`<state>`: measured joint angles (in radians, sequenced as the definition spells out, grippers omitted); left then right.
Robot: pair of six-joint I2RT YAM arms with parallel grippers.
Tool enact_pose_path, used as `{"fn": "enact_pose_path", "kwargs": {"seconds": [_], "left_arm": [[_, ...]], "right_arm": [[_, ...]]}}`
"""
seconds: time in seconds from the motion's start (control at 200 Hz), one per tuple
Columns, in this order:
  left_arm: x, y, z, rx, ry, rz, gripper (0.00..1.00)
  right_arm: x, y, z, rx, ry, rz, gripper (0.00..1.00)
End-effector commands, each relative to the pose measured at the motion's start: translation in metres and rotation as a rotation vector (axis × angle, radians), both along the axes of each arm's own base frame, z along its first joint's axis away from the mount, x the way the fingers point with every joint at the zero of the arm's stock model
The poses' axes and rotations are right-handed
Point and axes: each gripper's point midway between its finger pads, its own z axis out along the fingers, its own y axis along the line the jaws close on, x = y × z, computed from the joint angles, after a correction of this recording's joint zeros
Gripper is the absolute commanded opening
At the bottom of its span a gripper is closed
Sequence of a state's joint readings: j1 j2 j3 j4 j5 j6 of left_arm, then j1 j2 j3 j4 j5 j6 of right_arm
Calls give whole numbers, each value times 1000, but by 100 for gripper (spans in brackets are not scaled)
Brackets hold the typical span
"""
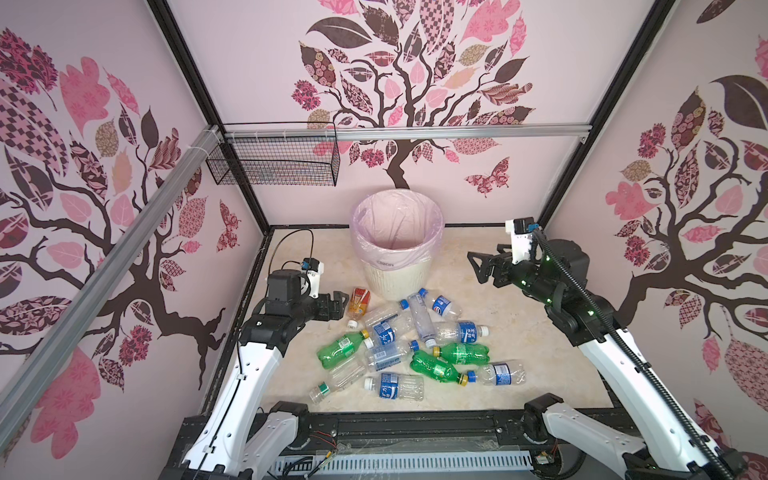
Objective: Throw the plastic bottles in the bin
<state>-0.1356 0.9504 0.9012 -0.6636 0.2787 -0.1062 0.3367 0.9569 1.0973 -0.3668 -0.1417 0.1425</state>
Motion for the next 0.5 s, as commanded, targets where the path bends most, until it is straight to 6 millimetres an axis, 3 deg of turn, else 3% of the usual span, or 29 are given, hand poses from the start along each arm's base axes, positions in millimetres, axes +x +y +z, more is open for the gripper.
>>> {"fn": "enact_pose_path", "kwargs": {"seconds": [0.0,0.29,0.495], "left_arm": [[6,-4,4,-21,-15,-7,95],[5,-6,-10,-35,31,-6,95],[16,-3,-23,45,71,53,93]], "right_arm": [[-8,-15,-20,9,40,-71,100],[-32,-10,-45,55,47,-12,100],[-36,-12,-72,51,96,-21,99]]}}
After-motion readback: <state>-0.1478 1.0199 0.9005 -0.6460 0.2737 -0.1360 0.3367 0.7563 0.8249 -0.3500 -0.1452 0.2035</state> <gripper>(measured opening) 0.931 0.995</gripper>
